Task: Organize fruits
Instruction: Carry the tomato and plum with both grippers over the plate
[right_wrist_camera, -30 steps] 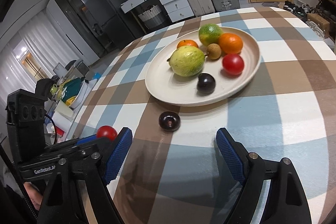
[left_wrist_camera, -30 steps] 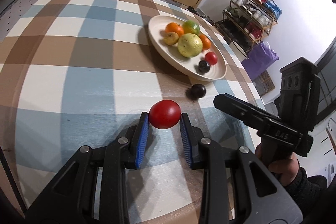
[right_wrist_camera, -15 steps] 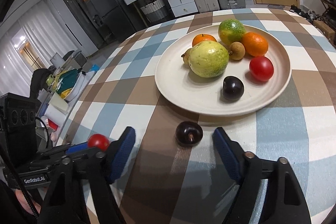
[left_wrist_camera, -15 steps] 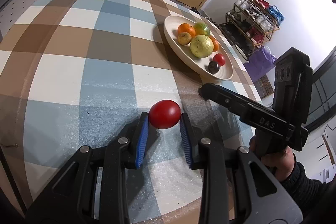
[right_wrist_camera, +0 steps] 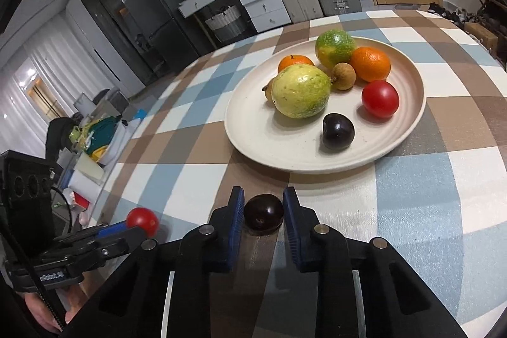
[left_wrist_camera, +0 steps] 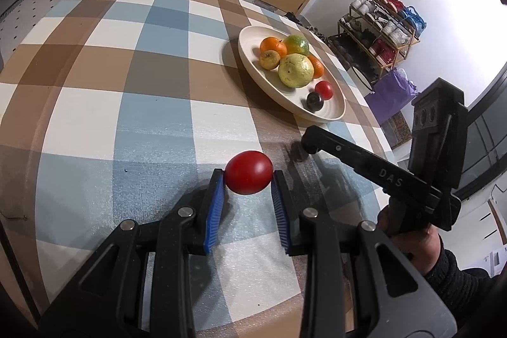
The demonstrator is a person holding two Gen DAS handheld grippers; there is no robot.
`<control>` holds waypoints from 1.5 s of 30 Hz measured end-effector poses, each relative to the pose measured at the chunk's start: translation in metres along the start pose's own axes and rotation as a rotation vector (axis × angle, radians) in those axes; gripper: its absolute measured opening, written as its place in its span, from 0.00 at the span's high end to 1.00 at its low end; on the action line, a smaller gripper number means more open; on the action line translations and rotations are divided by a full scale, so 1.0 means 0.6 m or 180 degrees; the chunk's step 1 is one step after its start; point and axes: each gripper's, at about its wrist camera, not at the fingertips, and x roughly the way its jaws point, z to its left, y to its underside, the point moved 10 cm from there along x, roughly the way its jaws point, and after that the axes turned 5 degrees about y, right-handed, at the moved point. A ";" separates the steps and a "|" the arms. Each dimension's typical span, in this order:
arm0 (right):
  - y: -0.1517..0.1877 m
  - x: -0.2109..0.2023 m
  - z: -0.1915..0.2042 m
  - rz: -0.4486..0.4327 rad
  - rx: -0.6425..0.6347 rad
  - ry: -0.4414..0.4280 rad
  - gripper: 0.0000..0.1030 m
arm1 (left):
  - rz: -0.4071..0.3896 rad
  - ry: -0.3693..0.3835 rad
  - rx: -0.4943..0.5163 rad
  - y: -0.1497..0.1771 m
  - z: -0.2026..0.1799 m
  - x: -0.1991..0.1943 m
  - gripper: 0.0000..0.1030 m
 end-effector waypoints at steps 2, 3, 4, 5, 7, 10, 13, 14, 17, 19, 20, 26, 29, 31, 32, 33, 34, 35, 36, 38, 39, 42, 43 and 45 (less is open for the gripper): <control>0.001 -0.008 -0.002 -0.0025 0.0008 -0.0028 0.75 | -0.0008 -0.0011 0.0014 -0.001 -0.005 0.000 0.74; 0.001 -0.012 -0.002 -0.0034 0.0018 -0.0044 0.75 | -0.0014 -0.0002 0.0022 -0.002 -0.008 -0.001 0.74; 0.001 -0.016 -0.004 -0.0045 0.0032 -0.0063 0.75 | -0.0027 -0.0001 0.0035 -0.003 -0.013 -0.001 0.74; 0.002 -0.020 -0.006 -0.0047 0.0041 -0.0085 0.75 | -0.0037 -0.0015 0.0056 -0.004 -0.017 -0.001 0.74; 0.003 -0.030 -0.010 -0.0066 0.0057 -0.0130 0.75 | -0.0034 -0.0017 0.0089 -0.008 -0.025 0.001 0.74; 0.005 -0.044 -0.015 -0.0104 0.0070 -0.0185 0.75 | -0.0048 -0.0036 0.0165 -0.015 -0.041 0.003 0.74; 0.004 -0.063 -0.023 -0.0170 0.0091 -0.0219 0.75 | -0.0068 -0.0039 0.0230 -0.025 -0.058 0.006 0.74; 0.003 -0.068 -0.026 -0.0186 0.0098 -0.0222 0.75 | -0.0070 -0.0048 0.0258 -0.029 -0.064 0.008 0.74; -0.002 -0.085 -0.037 -0.0249 0.0141 -0.0233 0.75 | -0.0077 -0.0051 0.0318 -0.043 -0.081 0.017 0.74; -0.005 -0.095 -0.043 -0.0287 0.0161 -0.0239 0.75 | -0.0084 -0.0052 0.0358 -0.051 -0.093 0.022 0.74; -0.008 -0.100 -0.046 -0.0309 0.0170 -0.0242 0.75 | -0.0094 -0.0064 0.0380 -0.056 -0.097 0.025 0.74; -0.029 -0.123 -0.061 -0.0423 0.0205 -0.0288 0.75 | -0.0096 -0.0098 0.0443 -0.085 -0.116 0.045 0.74; -0.043 -0.130 -0.068 -0.0468 0.0217 -0.0314 0.75 | -0.0082 -0.0119 0.0475 -0.099 -0.124 0.058 0.74; -0.052 -0.132 -0.072 -0.0489 0.0234 -0.0330 0.75 | -0.0067 -0.0133 0.0487 -0.106 -0.130 0.068 0.74; -0.056 -0.132 -0.075 -0.0499 0.0240 -0.0334 0.75 | -0.0057 -0.0137 0.0491 -0.110 -0.131 0.074 0.74; -0.061 -0.132 -0.077 -0.0508 0.0245 -0.0337 0.75 | -0.0051 -0.0136 0.0486 -0.113 -0.132 0.079 0.74; -0.064 -0.134 -0.079 -0.0515 0.0247 -0.0341 0.75 | -0.0045 -0.0137 0.0478 -0.117 -0.133 0.084 0.74; -0.068 -0.133 -0.081 -0.0521 0.0249 -0.0345 0.75 | -0.0040 -0.0136 0.0471 -0.120 -0.134 0.088 0.74; -0.071 -0.133 -0.082 -0.0525 0.0253 -0.0350 0.75 | -0.0042 -0.0136 0.0467 -0.124 -0.135 0.091 0.74; -0.081 -0.130 -0.085 -0.0532 0.0255 -0.0355 0.75 | -0.0043 -0.0138 0.0469 -0.132 -0.139 0.097 0.74; -0.085 -0.129 -0.086 -0.0534 0.0255 -0.0359 0.75 | -0.0043 -0.0131 0.0476 -0.135 -0.141 0.100 0.74; -0.099 -0.123 -0.089 -0.0540 0.0247 -0.0373 0.75 | -0.0022 -0.0147 0.0504 -0.142 -0.147 0.110 0.74; -0.102 -0.121 -0.089 -0.0539 0.0249 -0.0376 0.75 | -0.0005 -0.0146 0.0498 -0.144 -0.147 0.115 0.74; -0.109 -0.117 -0.091 -0.0536 0.0258 -0.0388 0.75 | 0.0028 -0.0155 0.0486 -0.146 -0.145 0.125 0.74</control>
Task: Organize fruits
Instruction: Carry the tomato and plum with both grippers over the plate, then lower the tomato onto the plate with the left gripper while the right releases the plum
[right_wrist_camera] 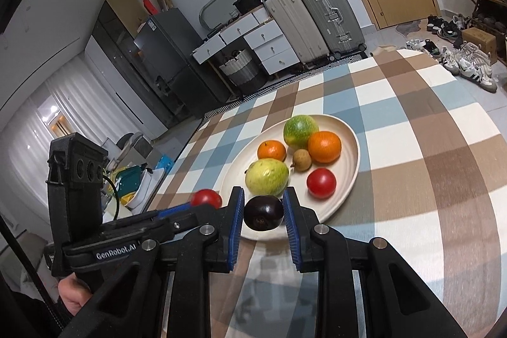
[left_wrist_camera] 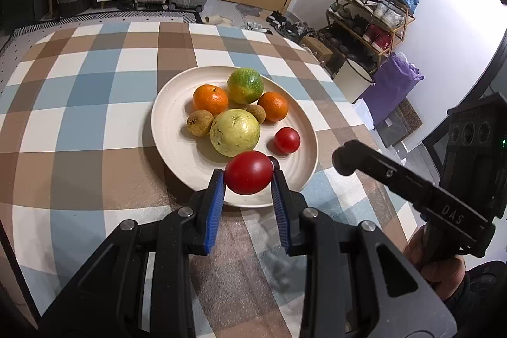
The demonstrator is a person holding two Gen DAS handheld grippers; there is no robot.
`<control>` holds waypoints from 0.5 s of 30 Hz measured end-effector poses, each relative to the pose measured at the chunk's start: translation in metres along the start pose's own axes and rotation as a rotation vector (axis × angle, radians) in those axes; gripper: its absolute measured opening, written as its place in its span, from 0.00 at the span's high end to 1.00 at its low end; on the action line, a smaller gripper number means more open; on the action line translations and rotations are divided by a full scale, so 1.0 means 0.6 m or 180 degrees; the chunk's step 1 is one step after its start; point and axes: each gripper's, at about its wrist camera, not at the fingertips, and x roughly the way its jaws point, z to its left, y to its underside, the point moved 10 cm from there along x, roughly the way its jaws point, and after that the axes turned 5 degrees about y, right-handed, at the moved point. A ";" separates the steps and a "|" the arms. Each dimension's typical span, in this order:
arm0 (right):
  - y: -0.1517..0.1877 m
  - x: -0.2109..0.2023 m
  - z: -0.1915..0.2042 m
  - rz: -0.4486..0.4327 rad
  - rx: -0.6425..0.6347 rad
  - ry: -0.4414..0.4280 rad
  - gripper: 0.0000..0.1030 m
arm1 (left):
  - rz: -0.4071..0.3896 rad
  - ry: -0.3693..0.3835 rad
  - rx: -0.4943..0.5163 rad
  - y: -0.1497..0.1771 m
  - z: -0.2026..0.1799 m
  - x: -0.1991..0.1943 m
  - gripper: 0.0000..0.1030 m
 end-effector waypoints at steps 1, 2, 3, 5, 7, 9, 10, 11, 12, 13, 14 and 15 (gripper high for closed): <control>-0.003 0.003 -0.001 0.0005 0.0003 -0.0005 0.75 | 0.0021 -0.0006 -0.0010 -0.001 0.002 0.006 0.74; -0.006 0.006 -0.002 0.0009 0.0005 -0.0008 0.75 | 0.0034 -0.0008 -0.0023 -0.001 0.004 0.010 0.74; -0.009 0.008 -0.002 0.0010 0.0006 -0.0011 0.75 | 0.0045 -0.0005 -0.0038 -0.002 0.007 0.014 0.74; -0.016 0.015 -0.004 0.0015 -0.0004 -0.0014 0.75 | 0.0068 -0.0007 -0.0048 -0.003 0.010 0.023 0.74; -0.021 0.022 -0.005 0.0024 -0.0003 -0.0013 0.75 | 0.0077 -0.0017 -0.0040 -0.004 0.013 0.030 0.74; -0.023 0.031 -0.006 0.0050 0.0012 -0.0028 0.75 | 0.0099 -0.0042 -0.0018 -0.002 0.013 0.037 0.74; -0.024 0.039 -0.008 0.0072 0.0024 -0.0030 0.75 | 0.0117 -0.0037 -0.0017 0.000 0.013 0.041 0.74; -0.024 0.043 -0.009 0.0083 0.0034 -0.0028 0.75 | 0.0134 -0.0025 -0.0021 0.001 0.013 0.044 0.74; -0.023 0.049 -0.011 0.0104 0.0047 -0.0030 0.75 | 0.0142 -0.0020 -0.0023 0.003 0.012 0.047 0.74; -0.023 0.056 -0.013 0.0126 0.0061 -0.0029 0.75 | 0.0146 -0.0012 -0.0021 0.003 0.011 0.049 0.74; -0.023 0.060 -0.015 0.0140 0.0070 -0.0029 0.75 | 0.0150 -0.0008 -0.0016 0.003 0.010 0.050 0.74; -0.022 0.066 -0.016 0.0161 0.0075 -0.0031 0.75 | 0.0151 -0.0006 -0.0014 0.003 0.010 0.052 0.74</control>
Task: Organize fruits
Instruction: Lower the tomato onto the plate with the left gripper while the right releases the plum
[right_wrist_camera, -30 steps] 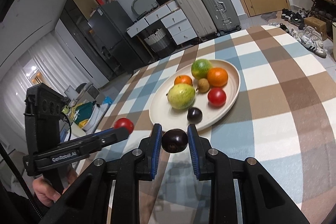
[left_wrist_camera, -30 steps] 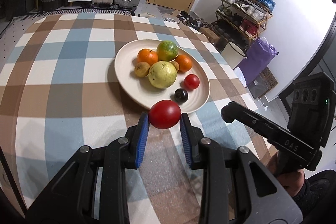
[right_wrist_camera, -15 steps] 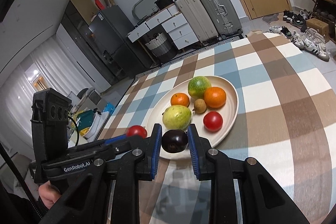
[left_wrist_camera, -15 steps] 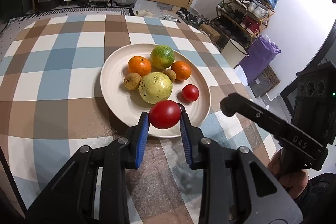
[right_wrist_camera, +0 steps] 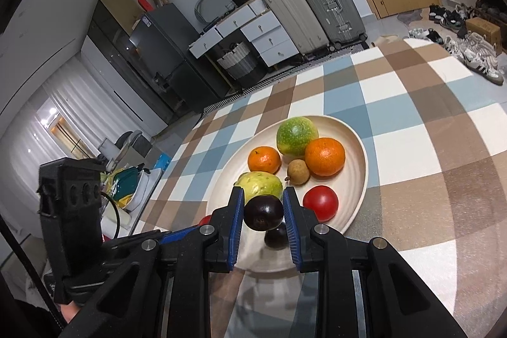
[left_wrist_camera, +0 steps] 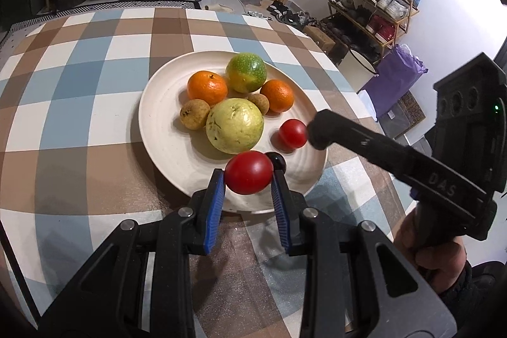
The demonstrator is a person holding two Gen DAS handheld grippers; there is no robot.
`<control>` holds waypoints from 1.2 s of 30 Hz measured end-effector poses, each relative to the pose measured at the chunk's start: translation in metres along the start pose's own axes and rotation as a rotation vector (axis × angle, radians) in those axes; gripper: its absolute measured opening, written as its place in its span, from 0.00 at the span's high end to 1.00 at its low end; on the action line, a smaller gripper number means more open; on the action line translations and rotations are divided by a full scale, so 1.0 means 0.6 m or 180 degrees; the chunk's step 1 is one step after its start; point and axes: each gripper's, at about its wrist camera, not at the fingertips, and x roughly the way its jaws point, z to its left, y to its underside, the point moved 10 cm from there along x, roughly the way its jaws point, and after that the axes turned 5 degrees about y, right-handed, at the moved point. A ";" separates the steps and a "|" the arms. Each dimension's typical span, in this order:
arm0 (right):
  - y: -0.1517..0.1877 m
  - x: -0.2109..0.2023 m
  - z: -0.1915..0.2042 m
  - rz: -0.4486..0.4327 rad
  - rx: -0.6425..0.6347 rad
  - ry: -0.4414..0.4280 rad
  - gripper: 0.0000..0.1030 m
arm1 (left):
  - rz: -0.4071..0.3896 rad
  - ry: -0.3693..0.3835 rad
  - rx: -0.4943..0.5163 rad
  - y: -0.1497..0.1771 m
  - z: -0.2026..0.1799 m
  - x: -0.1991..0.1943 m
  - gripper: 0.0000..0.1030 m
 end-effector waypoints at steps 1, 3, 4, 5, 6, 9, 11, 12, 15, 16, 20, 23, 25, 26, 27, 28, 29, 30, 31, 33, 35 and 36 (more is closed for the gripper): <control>0.000 0.004 -0.001 0.0013 -0.0003 0.0002 0.75 | 0.0002 0.0003 0.0002 0.000 -0.001 0.001 0.74; 0.002 0.012 -0.003 0.0042 -0.0014 0.0018 0.75 | 0.0017 0.0006 0.0009 0.000 0.000 0.005 0.74; 0.002 0.016 -0.004 0.0055 -0.0008 0.0018 0.75 | 0.0024 0.0004 0.0011 0.000 -0.001 0.008 0.74; 0.003 0.019 -0.005 0.0068 -0.0003 0.0006 0.75 | 0.0033 0.0000 0.0011 0.001 0.000 0.010 0.74; 0.003 0.021 -0.006 0.0074 -0.0001 0.0003 0.75 | 0.0044 0.0001 0.0009 0.001 -0.001 0.012 0.74; 0.002 0.029 -0.009 0.0080 0.0007 0.0007 0.75 | 0.0063 -0.0010 0.0024 0.002 -0.003 0.017 0.74; 0.002 0.031 -0.009 0.0090 0.0012 0.0015 0.75 | 0.0050 -0.0012 0.0026 0.000 -0.005 0.017 0.74; 0.002 0.033 -0.010 0.0101 0.0017 0.0016 0.75 | 0.0043 -0.0021 0.0030 -0.002 -0.005 0.017 0.74; 0.006 0.042 -0.005 0.0175 -0.0039 -0.0001 0.74 | 0.0059 -0.0034 0.0083 -0.002 -0.010 0.019 0.74; 0.007 0.043 -0.001 0.0164 -0.0104 0.0007 0.71 | 0.0061 -0.0043 0.0109 -0.002 -0.012 0.019 0.74; 0.000 0.033 -0.002 0.0053 -0.0139 0.0087 0.56 | 0.0063 -0.0070 0.0118 -0.002 -0.015 0.015 0.74; -0.007 0.020 -0.005 -0.0015 -0.0115 0.0096 0.56 | 0.0033 -0.0082 0.0093 -0.003 -0.014 0.005 0.74; -0.010 0.008 -0.008 -0.0076 -0.0089 0.0102 0.55 | 0.0009 -0.0105 0.0092 -0.002 -0.013 -0.003 0.74; -0.011 0.002 -0.009 -0.0106 -0.0085 0.0104 0.55 | -0.0009 -0.0109 0.0089 -0.002 -0.013 -0.008 0.74; -0.011 -0.007 -0.010 -0.0146 -0.0080 0.0111 0.55 | -0.0026 -0.0113 0.0088 -0.002 -0.013 -0.012 0.74; -0.011 -0.014 -0.010 -0.0174 -0.0076 0.0117 0.54 | -0.0052 -0.0127 0.0091 -0.002 -0.014 -0.019 0.74; -0.011 -0.020 -0.010 -0.0200 -0.0075 0.0121 0.53 | -0.0074 -0.0142 0.0103 -0.002 -0.016 -0.025 0.74; -0.010 -0.028 -0.010 -0.0229 -0.0082 0.0128 0.53 | -0.0103 -0.0164 0.0128 -0.002 -0.019 -0.033 0.74; -0.010 -0.032 -0.009 -0.0241 -0.0091 0.0133 0.52 | -0.0125 -0.0180 0.0143 -0.002 -0.022 -0.039 0.74; -0.007 -0.042 -0.002 -0.0241 -0.0132 0.0124 0.51 | -0.0186 -0.0196 0.0175 -0.003 -0.030 -0.054 0.74; -0.005 -0.055 0.008 -0.0281 -0.0189 0.0124 0.50 | -0.0252 -0.0221 0.0202 -0.006 -0.037 -0.069 0.74; -0.005 -0.063 0.015 -0.0318 -0.0215 0.0115 0.47 | -0.0285 -0.0233 0.0217 -0.006 -0.040 -0.077 0.73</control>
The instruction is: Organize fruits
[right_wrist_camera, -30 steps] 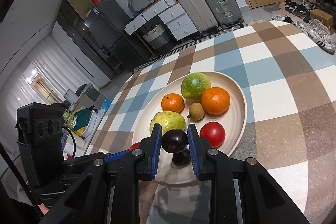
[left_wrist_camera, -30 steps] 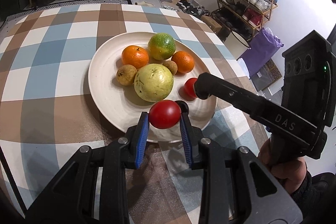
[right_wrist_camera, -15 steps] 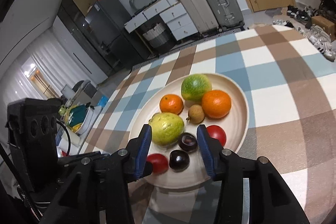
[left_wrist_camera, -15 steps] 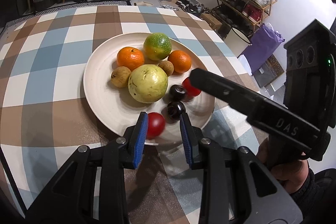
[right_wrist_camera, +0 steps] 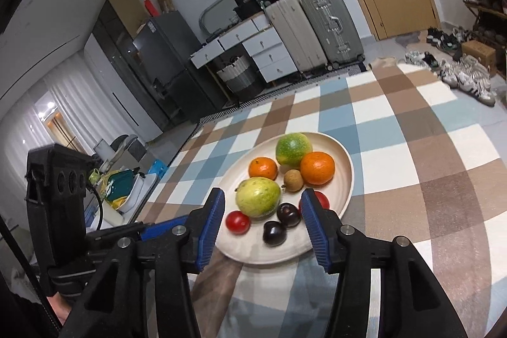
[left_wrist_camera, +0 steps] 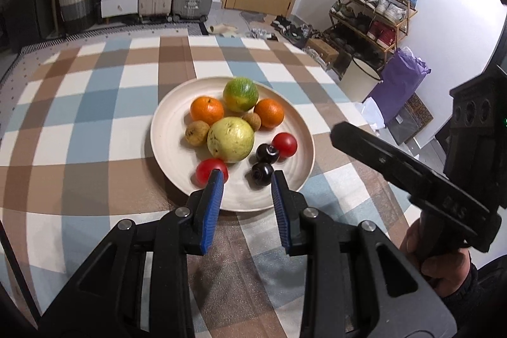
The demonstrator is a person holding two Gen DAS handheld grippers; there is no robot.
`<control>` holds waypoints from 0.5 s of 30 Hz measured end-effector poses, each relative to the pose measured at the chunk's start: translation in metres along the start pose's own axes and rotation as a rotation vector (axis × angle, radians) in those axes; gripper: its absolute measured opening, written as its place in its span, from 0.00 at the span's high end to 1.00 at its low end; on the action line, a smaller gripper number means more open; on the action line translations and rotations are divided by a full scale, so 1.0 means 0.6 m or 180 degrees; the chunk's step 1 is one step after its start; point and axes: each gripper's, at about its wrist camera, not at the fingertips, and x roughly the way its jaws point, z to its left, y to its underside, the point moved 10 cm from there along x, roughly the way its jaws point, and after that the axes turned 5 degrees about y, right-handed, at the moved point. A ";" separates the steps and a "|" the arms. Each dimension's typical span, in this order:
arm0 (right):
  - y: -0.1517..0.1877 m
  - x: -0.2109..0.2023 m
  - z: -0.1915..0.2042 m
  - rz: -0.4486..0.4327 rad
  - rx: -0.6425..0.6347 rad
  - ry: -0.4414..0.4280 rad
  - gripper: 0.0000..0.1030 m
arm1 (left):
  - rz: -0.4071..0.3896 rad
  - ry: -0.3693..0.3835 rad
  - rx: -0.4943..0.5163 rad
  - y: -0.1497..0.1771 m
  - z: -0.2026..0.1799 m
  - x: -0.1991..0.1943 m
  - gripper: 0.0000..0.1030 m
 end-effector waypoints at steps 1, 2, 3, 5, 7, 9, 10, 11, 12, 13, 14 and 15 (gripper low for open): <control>-0.001 -0.008 0.006 -0.0038 -0.0021 -0.0012 0.42 | -0.0015 -0.0006 0.0012 -0.001 -0.003 -0.006 0.73; -0.003 -0.015 0.012 -0.0080 -0.0044 -0.0021 0.39 | -0.0032 -0.0011 0.0026 -0.001 -0.006 -0.013 0.73; -0.006 -0.022 0.017 -0.0132 -0.0075 -0.0029 0.35 | -0.0053 -0.0024 0.0044 -0.001 -0.008 -0.021 0.72; -0.010 -0.043 0.031 -0.0237 -0.0166 -0.0049 0.32 | -0.0114 -0.0068 0.0071 -0.001 -0.012 -0.040 0.69; -0.013 -0.063 0.045 -0.0327 -0.0249 -0.0056 0.26 | -0.0183 -0.0103 0.0090 -0.002 -0.014 -0.059 0.61; -0.014 -0.077 0.053 -0.0404 -0.0282 -0.0049 0.20 | -0.0278 -0.0148 0.0102 -0.003 -0.016 -0.080 0.55; -0.014 -0.087 0.057 -0.0451 -0.0294 -0.0050 0.19 | -0.0328 -0.0167 0.0112 -0.003 -0.017 -0.091 0.50; -0.014 -0.094 0.061 -0.0479 -0.0303 -0.0056 0.19 | -0.0365 -0.0195 0.0122 -0.002 -0.019 -0.100 0.48; -0.012 -0.100 0.064 -0.0503 -0.0316 -0.0064 0.19 | -0.0425 -0.0235 0.0133 -0.001 -0.019 -0.113 0.42; -0.010 -0.105 0.068 -0.0521 -0.0333 -0.0067 0.18 | -0.0475 -0.0259 0.0142 -0.001 -0.019 -0.122 0.36; -0.007 -0.110 0.072 -0.0535 -0.0353 -0.0069 0.18 | -0.0529 -0.0293 0.0151 -0.001 -0.019 -0.131 0.33; -0.005 -0.114 0.075 -0.0546 -0.0370 -0.0076 0.17 | -0.0586 -0.0332 0.0159 -0.001 -0.018 -0.140 0.28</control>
